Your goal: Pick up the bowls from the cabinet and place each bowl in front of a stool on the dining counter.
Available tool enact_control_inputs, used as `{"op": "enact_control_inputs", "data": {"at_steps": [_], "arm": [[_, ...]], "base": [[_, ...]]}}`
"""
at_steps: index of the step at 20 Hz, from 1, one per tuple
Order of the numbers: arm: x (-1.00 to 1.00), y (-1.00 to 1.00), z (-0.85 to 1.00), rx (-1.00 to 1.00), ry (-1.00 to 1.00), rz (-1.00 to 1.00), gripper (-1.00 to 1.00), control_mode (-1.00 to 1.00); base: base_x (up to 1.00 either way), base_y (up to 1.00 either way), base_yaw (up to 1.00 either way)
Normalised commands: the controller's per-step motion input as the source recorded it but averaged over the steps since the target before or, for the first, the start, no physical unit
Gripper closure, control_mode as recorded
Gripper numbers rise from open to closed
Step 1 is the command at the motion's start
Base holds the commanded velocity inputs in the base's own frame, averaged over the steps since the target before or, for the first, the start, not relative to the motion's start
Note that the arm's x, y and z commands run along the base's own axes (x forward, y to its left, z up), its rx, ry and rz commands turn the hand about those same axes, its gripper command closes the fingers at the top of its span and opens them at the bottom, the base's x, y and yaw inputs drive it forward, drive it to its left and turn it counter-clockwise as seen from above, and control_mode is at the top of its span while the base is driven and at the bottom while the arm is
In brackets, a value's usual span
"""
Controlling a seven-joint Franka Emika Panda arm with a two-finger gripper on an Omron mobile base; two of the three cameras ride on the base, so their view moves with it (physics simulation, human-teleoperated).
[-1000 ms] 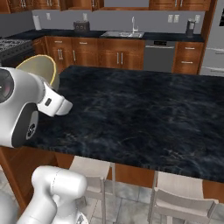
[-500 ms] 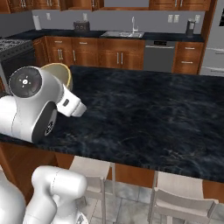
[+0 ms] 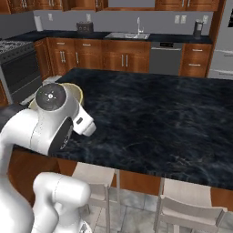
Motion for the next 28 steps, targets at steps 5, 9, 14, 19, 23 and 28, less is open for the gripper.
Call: {"op": "enact_control_inputs", "data": {"at_steps": [5,9,14,19,23,28], "arm": [[0.02,-0.4,-0.35,0.26,0.0,0.0,1.0,-1.0],[0.08,-0.39,-0.15,0.31,0.07,0.0,1.0,-1.0],[0.28,-0.26,0.0,0.25,0.24,0.0,1.0,-1.0],[0.18,-0.02,0.0,0.02,0.19,0.0,1.0,-1.0],[0.03,0.01,-0.06,-0.08,0.01,0.0,1.0,-1.0],[0.05,0.04,-0.19,-0.21,0.0,-0.02,1.0,-1.0]], "base": [[0.0,0.0,0.0],[0.0,0.0,0.0],[0.0,0.0,0.0],[0.0,0.0,0.0],[0.0,0.0,0.0],[0.0,0.0,0.0]]}}
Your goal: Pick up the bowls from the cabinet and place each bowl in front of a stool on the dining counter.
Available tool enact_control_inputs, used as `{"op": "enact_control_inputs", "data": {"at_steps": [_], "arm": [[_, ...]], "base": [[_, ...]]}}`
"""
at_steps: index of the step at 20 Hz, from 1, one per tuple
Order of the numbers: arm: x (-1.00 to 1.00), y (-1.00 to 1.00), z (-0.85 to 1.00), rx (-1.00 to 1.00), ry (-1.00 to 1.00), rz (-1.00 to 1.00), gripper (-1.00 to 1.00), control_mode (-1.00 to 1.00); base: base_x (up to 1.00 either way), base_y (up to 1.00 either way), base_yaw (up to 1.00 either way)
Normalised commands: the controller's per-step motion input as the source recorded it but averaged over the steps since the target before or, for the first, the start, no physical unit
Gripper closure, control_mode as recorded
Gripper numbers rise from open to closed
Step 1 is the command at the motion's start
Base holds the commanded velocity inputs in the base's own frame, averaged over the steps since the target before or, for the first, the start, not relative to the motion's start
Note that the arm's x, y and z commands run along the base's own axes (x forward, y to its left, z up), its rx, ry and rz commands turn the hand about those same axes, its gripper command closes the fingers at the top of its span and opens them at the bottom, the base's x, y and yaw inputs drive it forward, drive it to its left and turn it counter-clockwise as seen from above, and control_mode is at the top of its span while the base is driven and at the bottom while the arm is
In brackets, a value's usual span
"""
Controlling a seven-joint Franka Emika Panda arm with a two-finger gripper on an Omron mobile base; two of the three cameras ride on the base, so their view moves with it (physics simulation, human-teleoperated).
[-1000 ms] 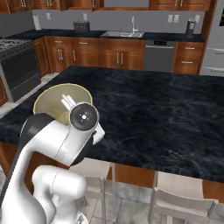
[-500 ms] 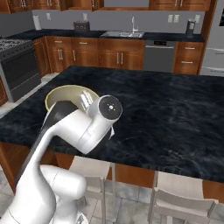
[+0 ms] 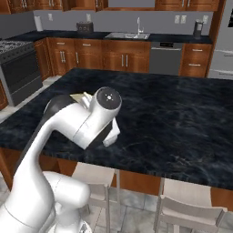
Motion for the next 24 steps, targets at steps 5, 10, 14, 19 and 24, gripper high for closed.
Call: {"op": "enact_control_inputs", "data": {"at_steps": [5,10,14,19,24], "arm": [[0.13,0.03,-0.19,-0.2,0.0,-0.04,1.0,-1.0],[0.34,0.05,-0.14,-0.03,0.02,-0.02,1.0,-1.0],[0.34,0.04,-0.21,0.0,0.0,0.0,1.0,-1.0],[0.34,0.0,-0.29,0.0,0.02,0.0,1.0,-1.0],[0.31,0.04,-0.39,0.0,0.04,0.0,1.0,-1.0]], "base": [[0.0,0.0,0.0],[0.0,0.0,0.0],[0.0,0.0,0.0],[0.0,0.0,0.0],[0.0,0.0,0.0]]}}
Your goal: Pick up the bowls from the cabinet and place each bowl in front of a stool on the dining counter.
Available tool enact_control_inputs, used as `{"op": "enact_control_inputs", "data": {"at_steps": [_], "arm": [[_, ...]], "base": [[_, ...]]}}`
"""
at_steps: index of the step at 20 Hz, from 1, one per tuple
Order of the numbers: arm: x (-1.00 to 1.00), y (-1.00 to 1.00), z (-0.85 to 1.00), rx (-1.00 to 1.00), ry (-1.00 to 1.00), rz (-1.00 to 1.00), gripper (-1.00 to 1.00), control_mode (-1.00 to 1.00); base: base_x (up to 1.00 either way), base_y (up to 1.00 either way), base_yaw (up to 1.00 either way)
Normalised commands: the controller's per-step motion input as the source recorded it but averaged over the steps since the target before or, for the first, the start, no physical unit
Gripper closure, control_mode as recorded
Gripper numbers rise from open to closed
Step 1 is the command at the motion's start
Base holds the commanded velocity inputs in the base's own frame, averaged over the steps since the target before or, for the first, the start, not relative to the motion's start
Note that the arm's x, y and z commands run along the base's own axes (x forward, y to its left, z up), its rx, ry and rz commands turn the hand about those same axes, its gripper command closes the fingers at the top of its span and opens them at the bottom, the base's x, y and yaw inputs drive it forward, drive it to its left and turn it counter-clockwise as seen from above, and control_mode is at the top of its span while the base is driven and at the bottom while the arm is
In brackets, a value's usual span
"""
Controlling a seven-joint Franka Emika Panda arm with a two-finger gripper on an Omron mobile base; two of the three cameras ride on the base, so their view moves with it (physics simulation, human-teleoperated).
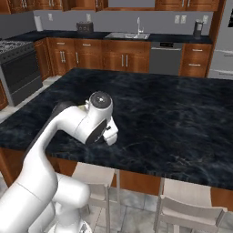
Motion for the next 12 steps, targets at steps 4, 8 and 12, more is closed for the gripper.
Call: {"op": "enact_control_inputs", "data": {"at_steps": [4,8,12], "arm": [[0.33,0.13,-0.45,0.0,0.02,0.0,1.0,-1.0],[0.34,0.12,-0.38,0.0,0.0,0.0,1.0,-1.0],[0.33,0.04,-0.25,0.01,0.0,0.0,1.0,-1.0]], "base": [[0.0,0.0,0.0],[0.0,0.0,0.0],[0.0,0.0,0.0]]}}
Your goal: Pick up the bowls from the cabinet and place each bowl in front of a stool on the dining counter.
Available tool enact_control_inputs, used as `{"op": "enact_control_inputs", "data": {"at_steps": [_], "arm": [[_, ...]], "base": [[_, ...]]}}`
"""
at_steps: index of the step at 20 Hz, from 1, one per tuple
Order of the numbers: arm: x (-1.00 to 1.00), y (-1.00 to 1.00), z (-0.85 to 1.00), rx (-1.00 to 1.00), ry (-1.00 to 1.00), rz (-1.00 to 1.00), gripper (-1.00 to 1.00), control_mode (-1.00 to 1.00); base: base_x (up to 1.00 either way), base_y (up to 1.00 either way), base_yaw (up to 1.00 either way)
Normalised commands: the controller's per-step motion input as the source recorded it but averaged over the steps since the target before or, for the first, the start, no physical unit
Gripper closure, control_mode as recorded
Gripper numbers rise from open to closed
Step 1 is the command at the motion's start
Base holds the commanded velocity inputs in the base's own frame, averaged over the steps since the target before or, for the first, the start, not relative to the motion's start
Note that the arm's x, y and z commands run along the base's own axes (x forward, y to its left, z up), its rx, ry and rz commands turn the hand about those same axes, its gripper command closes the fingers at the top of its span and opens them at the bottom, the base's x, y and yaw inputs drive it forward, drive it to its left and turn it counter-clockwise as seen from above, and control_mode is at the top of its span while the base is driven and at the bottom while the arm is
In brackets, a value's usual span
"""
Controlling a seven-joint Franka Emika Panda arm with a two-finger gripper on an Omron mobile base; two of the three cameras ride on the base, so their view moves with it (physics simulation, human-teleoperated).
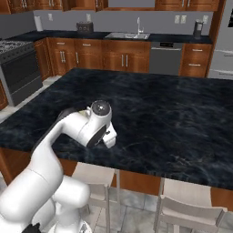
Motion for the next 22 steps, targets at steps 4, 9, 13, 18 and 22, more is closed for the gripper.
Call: {"op": "enact_control_inputs", "data": {"at_steps": [4,9,13,18,22], "arm": [[0.33,0.0,-0.26,0.05,0.0,0.0,1.0,-1.0],[0.33,0.0,-0.23,0.02,0.0,0.0,1.0,-1.0],[0.25,0.0,-0.29,0.0,0.0,0.0,1.0,-1.0],[0.21,0.0,-0.31,0.0,0.0,0.0,1.0,-1.0],[0.18,0.0,-0.35,0.0,0.0,0.0,1.0,-1.0]], "base": [[0.0,0.0,0.0],[0.0,0.0,0.0],[0.0,0.0,0.0],[0.0,0.0,0.0],[0.0,0.0,0.0]]}}
